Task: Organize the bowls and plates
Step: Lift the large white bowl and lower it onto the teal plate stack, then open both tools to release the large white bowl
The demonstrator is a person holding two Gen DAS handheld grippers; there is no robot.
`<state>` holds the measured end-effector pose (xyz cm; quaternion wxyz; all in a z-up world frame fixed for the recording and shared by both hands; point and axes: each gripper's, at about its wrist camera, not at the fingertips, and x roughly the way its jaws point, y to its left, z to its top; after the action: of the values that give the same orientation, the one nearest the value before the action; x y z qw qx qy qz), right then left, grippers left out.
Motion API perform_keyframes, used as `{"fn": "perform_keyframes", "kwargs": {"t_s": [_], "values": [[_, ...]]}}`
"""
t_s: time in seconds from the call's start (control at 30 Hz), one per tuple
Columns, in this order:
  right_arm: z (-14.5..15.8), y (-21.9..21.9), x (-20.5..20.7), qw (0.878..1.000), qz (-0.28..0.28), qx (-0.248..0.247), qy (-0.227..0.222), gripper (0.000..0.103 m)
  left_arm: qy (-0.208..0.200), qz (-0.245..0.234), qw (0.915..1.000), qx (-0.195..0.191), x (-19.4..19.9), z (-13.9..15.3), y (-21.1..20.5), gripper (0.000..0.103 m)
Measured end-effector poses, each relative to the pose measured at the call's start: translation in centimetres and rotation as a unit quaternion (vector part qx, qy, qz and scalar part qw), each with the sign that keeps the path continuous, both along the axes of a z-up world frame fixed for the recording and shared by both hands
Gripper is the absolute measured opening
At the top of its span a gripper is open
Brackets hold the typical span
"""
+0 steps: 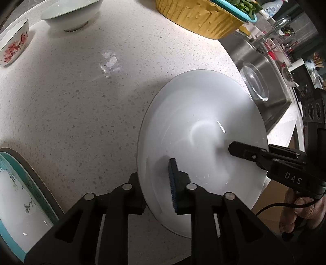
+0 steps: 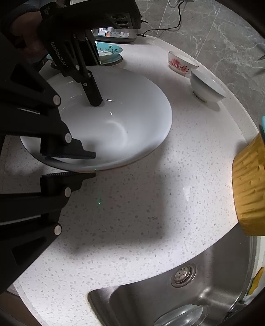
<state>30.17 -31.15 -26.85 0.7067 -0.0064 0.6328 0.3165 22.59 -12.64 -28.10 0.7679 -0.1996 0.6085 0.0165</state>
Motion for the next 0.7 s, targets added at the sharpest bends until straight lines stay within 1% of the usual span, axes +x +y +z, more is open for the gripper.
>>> {"fn": "perform_keyframes", "kwargs": {"t_s": [0.07, 0.1, 0.13, 0.17, 0.2, 0.23, 0.27, 0.33, 0.37, 0.4, 0.43, 0.47, 0.5, 0.57, 0.6, 0.63, 0.67, 0.7], "values": [[0.0, 0.0, 0.0, 1.000, -0.001, 0.005, 0.001, 0.020, -0.008, 0.006, 1.0000, -0.003, -0.3, 0.4, 0.6, 0.018], [0.0, -0.1, 0.0, 1.000, -0.002, 0.011, 0.005, 0.021, -0.015, 0.008, 0.9999, 0.000, -0.5, 0.9, 0.8, 0.024], [0.1, -0.1, -0.1, 1.000, -0.003, 0.016, 0.006, 0.028, -0.021, 0.009, 0.9997, 0.003, -0.7, 1.4, 1.0, 0.032], [0.4, -0.2, -0.1, 1.000, -0.005, 0.019, 0.002, 0.042, -0.027, 0.011, 0.9996, 0.004, -0.8, 1.9, 1.2, 0.057], [0.9, -0.3, -0.1, 1.000, -0.010, 0.021, -0.008, 0.049, -0.036, 0.012, 0.9993, 0.004, -0.9, 2.5, 1.4, 0.079], [1.3, -0.5, 0.0, 1.000, -0.013, 0.021, -0.014, 0.058, -0.052, 0.015, 0.9985, 0.004, -1.3, 3.5, 1.7, 0.081], [1.9, -0.8, 0.2, 0.999, -0.017, 0.022, -0.021, 0.061, -0.060, 0.017, 0.9980, 0.002, -1.4, 4.3, 1.9, 0.081], [3.1, -1.6, 0.7, 0.999, -0.028, 0.021, -0.031, 0.064, -0.072, 0.022, 0.9971, -0.015, -1.9, 6.0, 2.9, 0.081], [3.9, -2.1, 1.2, 0.998, -0.035, 0.021, -0.040, 0.069, -0.083, 0.031, 0.9955, -0.034, -2.3, 7.2, 4.0, 0.081], [5.1, -2.5, 1.6, 0.998, -0.042, 0.020, -0.053, 0.071, -0.098, 0.041, 0.9931, -0.048, -2.6, 8.6, 5.3, 0.081], [6.0, -2.7, 1.9, 0.996, -0.046, 0.021, -0.067, 0.075, -0.116, 0.049, 0.9905, -0.054, -3.0, 10.1, 6.7, 0.081], [7.8, -2.9, 2.3, 0.994, -0.049, 0.026, -0.094, 0.080, -0.134, 0.055, 0.9879, -0.054, -3.2, 11.6, 8.2, 0.086], [9.2, -2.9, 2.6, 0.991, -0.051, 0.031, -0.117, 0.085, -0.150, 0.061, 0.9851, -0.057, -3.4, 12.9, 9.6, 0.090], [12.6, -2.4, 3.0, 0.982, -0.064, 0.044, -0.172, 0.102, -0.188, 0.075, 0.9764, -0.075, -3.9, 15.3, 13.1, 0.090], [14.7, -1.8, 3.1, 0.975, -0.069, 0.065, -0.200, 0.103, -0.204, 0.085, 0.9721, -0.079, -4.0, 16.3, 15.1, 0.090], [15.8, -1.2, 3.2, 0.972, -0.067, 0.082, -0.210, 0.103, -0.210, 0.092, 0.9701, -0.079, -4.1, 16.9, 16.5, 0.092], [17.1, -0.2, 3.5, 0.969, -0.059, 0.106, -0.214, 0.103, -0.214, 0.101, 0.9687, -0.074, -4.1, 17.6, 18.5, 0.100], [18.0, 1.0, 3.9, 0.968, -0.039, 0.133, -0.209, 0.103, -0.215, 0.108, 0.9682, -0.069, -4.0, 18.0, 20.1, 0.103]]}}
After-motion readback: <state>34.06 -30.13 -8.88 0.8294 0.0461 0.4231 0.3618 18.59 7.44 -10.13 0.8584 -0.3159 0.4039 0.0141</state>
